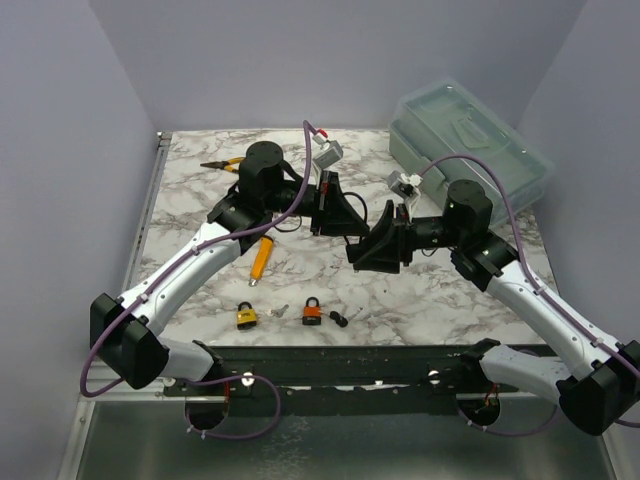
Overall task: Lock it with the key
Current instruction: Lock the lock.
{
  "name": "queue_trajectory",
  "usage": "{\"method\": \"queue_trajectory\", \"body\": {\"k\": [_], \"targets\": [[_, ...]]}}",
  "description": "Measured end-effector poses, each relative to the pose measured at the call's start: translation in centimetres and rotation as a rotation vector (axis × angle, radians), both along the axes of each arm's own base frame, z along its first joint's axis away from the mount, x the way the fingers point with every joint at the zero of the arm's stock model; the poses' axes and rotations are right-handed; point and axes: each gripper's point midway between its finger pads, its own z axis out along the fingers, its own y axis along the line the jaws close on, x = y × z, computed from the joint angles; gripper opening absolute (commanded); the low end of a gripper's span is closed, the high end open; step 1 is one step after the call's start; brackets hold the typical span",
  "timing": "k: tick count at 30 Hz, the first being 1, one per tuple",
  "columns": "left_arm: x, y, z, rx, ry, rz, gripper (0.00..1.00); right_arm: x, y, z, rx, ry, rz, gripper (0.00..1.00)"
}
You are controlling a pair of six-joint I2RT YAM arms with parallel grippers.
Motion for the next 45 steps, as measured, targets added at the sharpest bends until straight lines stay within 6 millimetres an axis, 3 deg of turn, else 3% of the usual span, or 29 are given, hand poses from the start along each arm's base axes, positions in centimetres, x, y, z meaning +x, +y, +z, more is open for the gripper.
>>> {"method": "queue_trajectory", "body": {"k": [5, 9, 12, 15, 16, 20, 22, 25, 30, 33, 37, 41, 45], "targets": [[-0.2, -0.1, -0.1, 0.003, -0.002, -0.008, 0.00, -0.1, 0.0, 0.0, 0.003, 0.013, 0.004, 0.47], [-0.4, -0.2, -0.1, 0.003, -0.004, -0.012, 0.00, 0.0, 0.1, 0.1, 0.010, 0.018, 0.004, 0.39], [-0.5, -0.2, -0.1, 0.003, -0.004, -0.016, 0.00, 0.0, 0.2, 0.1, 0.011, 0.023, 0.004, 0.26], [-0.6, -0.2, -0.2, 0.006, 0.000, -0.019, 0.00, 0.1, 0.2, -0.2, 0.008, 0.028, 0.003, 0.04], [-0.6, -0.2, -0.2, 0.009, 0.003, -0.018, 0.05, 0.1, 0.2, -0.3, 0.007, 0.030, 0.003, 0.01], [-0.4, 0.0, -0.2, 0.019, 0.006, -0.009, 0.56, 0.1, 0.1, -0.3, 0.006, 0.029, 0.000, 0.00], [0.1, 0.2, 0.1, 0.020, 0.001, 0.011, 0.70, 0.3, 0.1, -0.4, 0.005, 0.028, -0.008, 0.00], [2.6, 1.3, 0.9, 0.011, -0.022, 0.099, 0.77, 1.2, -0.1, -0.4, 0.002, 0.029, -0.051, 0.00], [8.3, 4.3, 2.4, 0.000, -0.077, 0.330, 0.77, 4.8, -1.5, 0.2, 0.020, 0.032, -0.201, 0.00], [10.6, 6.1, 3.4, -0.008, -0.117, 0.459, 0.70, 8.0, -2.6, 1.3, 0.055, 0.049, -0.322, 0.00], [10.5, 6.7, 4.0, -0.038, -0.152, 0.513, 0.64, 11.7, -3.5, 3.5, 0.121, 0.068, -0.458, 0.00], [9.6, 5.4, 3.2, -0.047, -0.151, 0.495, 0.62, 13.1, -3.6, 6.1, 0.195, 0.074, -0.516, 0.00], [8.6, 3.4, 2.5, -0.044, -0.140, 0.458, 0.60, 13.8, -3.8, 7.0, 0.240, 0.086, -0.555, 0.00]]}}
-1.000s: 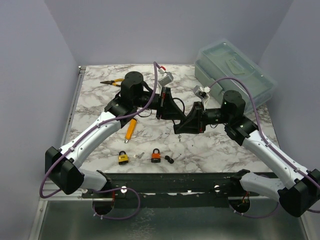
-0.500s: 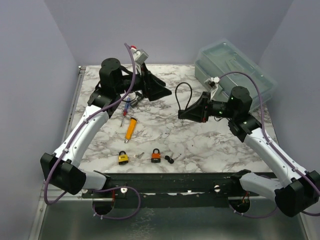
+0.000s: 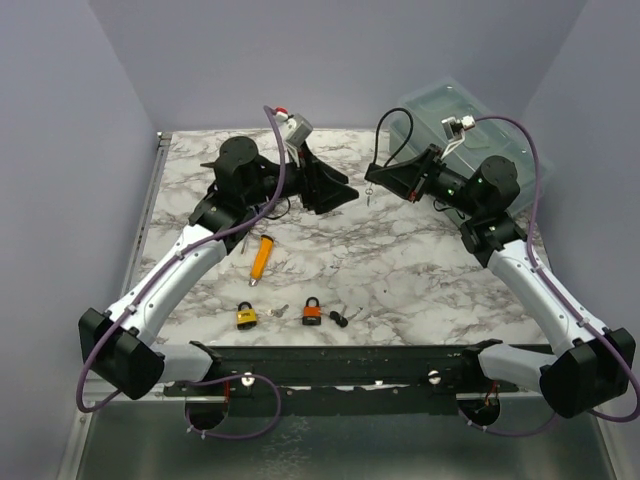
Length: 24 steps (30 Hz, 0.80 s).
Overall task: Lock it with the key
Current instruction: Lock the lock.
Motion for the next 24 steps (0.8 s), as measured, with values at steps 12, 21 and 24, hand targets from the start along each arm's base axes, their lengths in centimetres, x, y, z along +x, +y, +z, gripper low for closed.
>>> {"method": "queue_trajectory", "body": {"k": [12, 21, 24], "targets": [[1.2, -3.3, -2.6, 0.026, 0.026, 0.001, 0.48, 0.6, -0.2, -0.1, 0.030, 0.033, -0.034, 0.00], [1.1, -3.8, -2.2, 0.014, 0.008, -0.006, 0.45, 0.5, -0.2, 0.1, 0.046, 0.046, -0.029, 0.00], [1.0, -3.9, -2.0, 0.010, 0.003, -0.008, 0.42, 0.5, -0.1, -0.2, 0.048, 0.054, -0.028, 0.00]]}}
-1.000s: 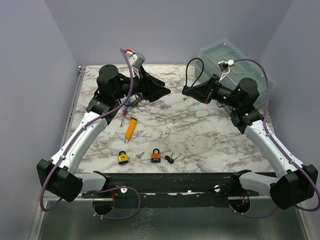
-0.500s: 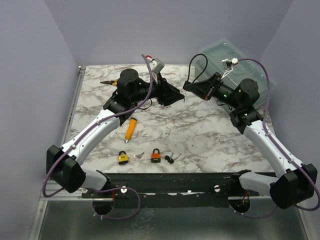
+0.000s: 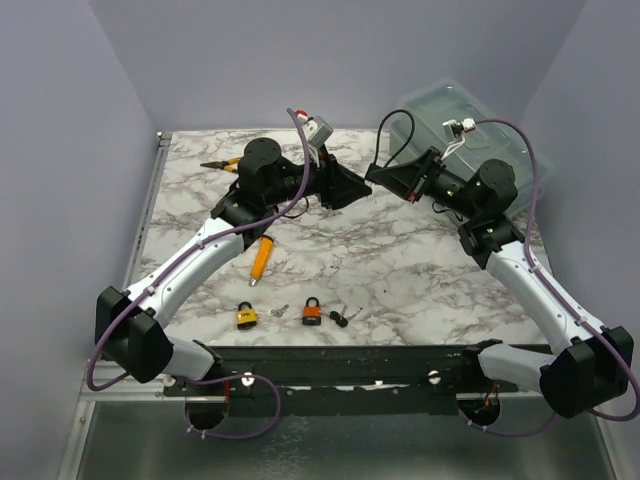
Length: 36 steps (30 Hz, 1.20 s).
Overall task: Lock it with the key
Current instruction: Lock the lock.
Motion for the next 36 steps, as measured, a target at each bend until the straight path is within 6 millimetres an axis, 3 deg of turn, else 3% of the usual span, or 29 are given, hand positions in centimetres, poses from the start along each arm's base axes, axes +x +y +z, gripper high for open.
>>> {"method": "queue_trajectory", "body": {"k": [5, 16, 27, 36], "targets": [[0.0, -0.1, 0.2, -0.003, -0.005, -0.002, 0.33, 0.0, 0.0, -0.4, 0.005, 0.015, 0.002, 0.00], [0.3, -0.4, 0.5, -0.013, -0.002, -0.003, 0.01, 0.1, 0.1, -0.2, 0.018, 0.013, 0.005, 0.00], [-0.1, -0.5, 0.9, -0.036, 0.034, -0.023, 0.00, -0.1, 0.1, 0.2, 0.034, 0.001, 0.017, 0.00], [-2.0, -0.4, 2.2, -0.089, 0.089, -0.135, 0.00, -1.8, 0.4, 1.6, 0.058, -0.081, 0.107, 0.00]]}}
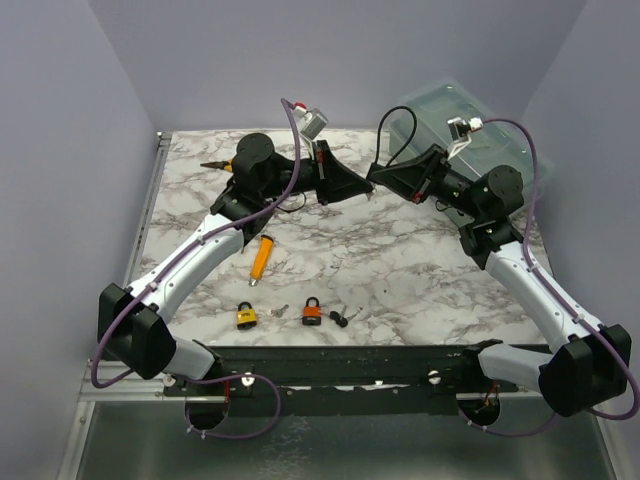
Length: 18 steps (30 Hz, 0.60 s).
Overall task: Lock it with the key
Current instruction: Lock the lock.
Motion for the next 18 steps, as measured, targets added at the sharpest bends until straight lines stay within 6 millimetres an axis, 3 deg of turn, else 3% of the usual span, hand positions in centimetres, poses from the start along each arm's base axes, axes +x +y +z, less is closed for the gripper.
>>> {"method": "queue_trajectory", "body": {"k": [4, 9, 13, 18], "targets": [[-0.7, 0.4, 0.5, -0.042, 0.057, -0.077, 0.01, -0.9, 0.2, 0.5, 0.001, -0.040, 0.041, 0.00], [-1.5, 0.7, 0.3, -0.065, 0.106, -0.155, 0.36, -1.5, 0.3, 0.4, -0.014, -0.067, 0.069, 0.00], [-2.0, 0.8, 0.7, -0.076, 0.086, -0.169, 0.50, -1.9, 0.3, 0.8, -0.027, -0.118, 0.063, 0.00], [-2.4, 1.3, 1.3, -0.090, 0.033, -0.147, 0.49, -1.9, 0.2, 0.8, -0.044, -0.156, 0.052, 0.00]]}}
